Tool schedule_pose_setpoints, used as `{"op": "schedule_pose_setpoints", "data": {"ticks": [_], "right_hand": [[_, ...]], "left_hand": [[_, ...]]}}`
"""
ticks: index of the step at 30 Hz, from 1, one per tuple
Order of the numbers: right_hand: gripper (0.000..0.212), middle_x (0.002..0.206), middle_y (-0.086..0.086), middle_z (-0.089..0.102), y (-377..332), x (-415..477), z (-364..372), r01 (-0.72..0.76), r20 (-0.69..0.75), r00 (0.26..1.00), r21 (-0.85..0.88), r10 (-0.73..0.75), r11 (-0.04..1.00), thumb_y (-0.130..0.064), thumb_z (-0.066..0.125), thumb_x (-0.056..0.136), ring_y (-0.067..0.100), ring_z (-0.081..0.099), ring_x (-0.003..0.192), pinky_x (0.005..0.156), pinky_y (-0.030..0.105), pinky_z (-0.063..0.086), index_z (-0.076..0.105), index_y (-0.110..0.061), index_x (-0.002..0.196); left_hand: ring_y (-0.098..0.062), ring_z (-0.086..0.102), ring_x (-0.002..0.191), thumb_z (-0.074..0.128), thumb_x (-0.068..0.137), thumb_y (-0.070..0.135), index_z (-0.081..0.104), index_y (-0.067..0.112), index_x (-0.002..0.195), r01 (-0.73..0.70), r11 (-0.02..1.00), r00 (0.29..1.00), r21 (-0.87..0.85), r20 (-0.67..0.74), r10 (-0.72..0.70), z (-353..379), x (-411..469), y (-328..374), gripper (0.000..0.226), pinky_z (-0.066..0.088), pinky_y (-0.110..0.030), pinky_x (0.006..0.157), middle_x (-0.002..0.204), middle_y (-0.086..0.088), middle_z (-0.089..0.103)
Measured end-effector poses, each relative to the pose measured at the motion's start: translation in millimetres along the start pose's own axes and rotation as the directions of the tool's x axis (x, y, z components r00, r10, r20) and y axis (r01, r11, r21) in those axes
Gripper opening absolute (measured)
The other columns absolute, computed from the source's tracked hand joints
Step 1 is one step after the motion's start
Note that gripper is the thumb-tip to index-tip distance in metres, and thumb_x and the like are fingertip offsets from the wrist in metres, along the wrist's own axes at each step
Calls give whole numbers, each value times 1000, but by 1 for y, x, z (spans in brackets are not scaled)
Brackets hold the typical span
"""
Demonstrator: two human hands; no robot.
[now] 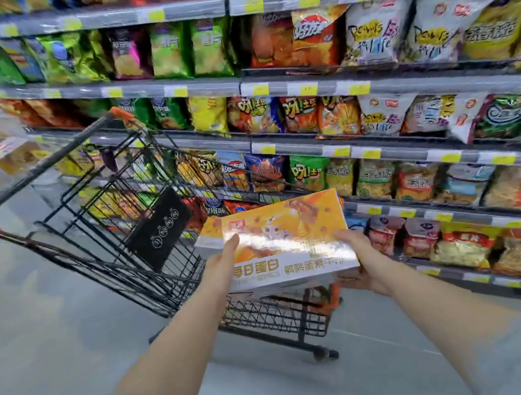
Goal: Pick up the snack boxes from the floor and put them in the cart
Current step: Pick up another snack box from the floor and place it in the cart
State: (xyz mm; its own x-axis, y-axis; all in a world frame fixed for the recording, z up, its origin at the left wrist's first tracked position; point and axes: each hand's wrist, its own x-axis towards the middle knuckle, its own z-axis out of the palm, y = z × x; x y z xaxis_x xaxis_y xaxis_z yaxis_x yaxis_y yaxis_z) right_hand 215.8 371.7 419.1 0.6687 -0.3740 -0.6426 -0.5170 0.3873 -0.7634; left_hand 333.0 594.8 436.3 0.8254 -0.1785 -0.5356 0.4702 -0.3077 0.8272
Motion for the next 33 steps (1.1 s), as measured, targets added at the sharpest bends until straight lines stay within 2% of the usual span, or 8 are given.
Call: {"op": "schedule_pose_setpoints", "data": {"ticks": [2, 6, 15, 19, 23, 27, 29, 33], "right_hand": [[92, 144, -6, 33, -10, 15, 17, 9, 23, 1000, -48, -8, 999, -65, 68, 60, 36, 46, 126, 76, 46, 59, 31, -41, 141], [80, 154, -7, 27, -36, 51, 48, 112, 80, 992, -182, -99, 977, -67, 56, 79, 30, 33, 138, 109, 57, 33, 20, -44, 147], [74, 138, -8, 44, -80, 148, 106, 115, 92, 991, -247, -94, 962, -69, 64, 72, 23, 45, 125, 102, 43, 35, 42, -33, 132], [72, 133, 3, 57, -83, 190, 122, 30, 66, 998, -352, -7, 936, -63, 64, 77, 25, 56, 117, 101, 40, 42, 45, -24, 134], [58, 128, 9, 60, -82, 228, 136, -74, -54, 997, -438, 56, 896, -47, 59, 90, 24, 58, 104, 86, 30, 43, 51, -7, 131], [77, 121, 5, 64, -74, 273, 151, -167, -148, 983, -471, 109, 866, -61, 67, 75, 27, 61, 112, 92, 35, 50, 54, -5, 126], [60, 116, 10, 67, -66, 296, 157, -201, -200, 973, -486, 116, 851, -54, 69, 77, 28, 64, 105, 91, 41, 52, 60, -7, 113], [27, 94, 5, 68, -61, 325, 182, -297, -257, 943, -367, 211, 881, -36, 73, 82, 26, 64, 92, 87, 39, 53, 62, -15, 93]], "left_hand": [[-33, 35, 138, 48, 79, 74, 28, 16, 149, 11, 1000, 1000, -22, 24, -11, -12, 18, 5, 93, 29, -53, 112, 154, -9, 33], [-34, 51, 126, 57, 52, 89, 35, 23, 144, 21, 997, 999, -78, 36, -18, -26, 67, 16, 115, 37, -54, 108, 141, -7, 50], [-37, 60, 113, 66, 49, 73, 40, 11, 137, 84, 996, 996, -21, -26, -85, -51, 181, 42, 111, 48, -56, 96, 131, -16, 58], [-27, 57, 102, 69, 75, 51, 45, 6, 129, 140, 989, 989, 38, -58, -138, -57, 206, 54, 75, 47, -34, 81, 123, -12, 57], [-26, 61, 101, 74, 64, 55, 43, 9, 134, 187, 980, 982, 59, -1, -188, -61, 247, 45, 90, 46, -46, 99, 124, -13, 58], [-24, 60, 99, 75, 69, 49, 44, 6, 133, 221, 970, 974, 99, 24, -224, -68, 296, 42, 83, 47, -37, 89, 122, -9, 59], [-27, 59, 102, 73, 80, 36, 43, 4, 133, 245, 957, 967, 153, 36, -253, -69, 322, 40, 69, 46, -35, 81, 119, -11, 58], [-32, 60, 108, 71, 81, 38, 45, 5, 130, 296, 917, 943, 269, 70, -325, -75, 379, 34, 64, 48, -45, 99, 116, -14, 61]]}}
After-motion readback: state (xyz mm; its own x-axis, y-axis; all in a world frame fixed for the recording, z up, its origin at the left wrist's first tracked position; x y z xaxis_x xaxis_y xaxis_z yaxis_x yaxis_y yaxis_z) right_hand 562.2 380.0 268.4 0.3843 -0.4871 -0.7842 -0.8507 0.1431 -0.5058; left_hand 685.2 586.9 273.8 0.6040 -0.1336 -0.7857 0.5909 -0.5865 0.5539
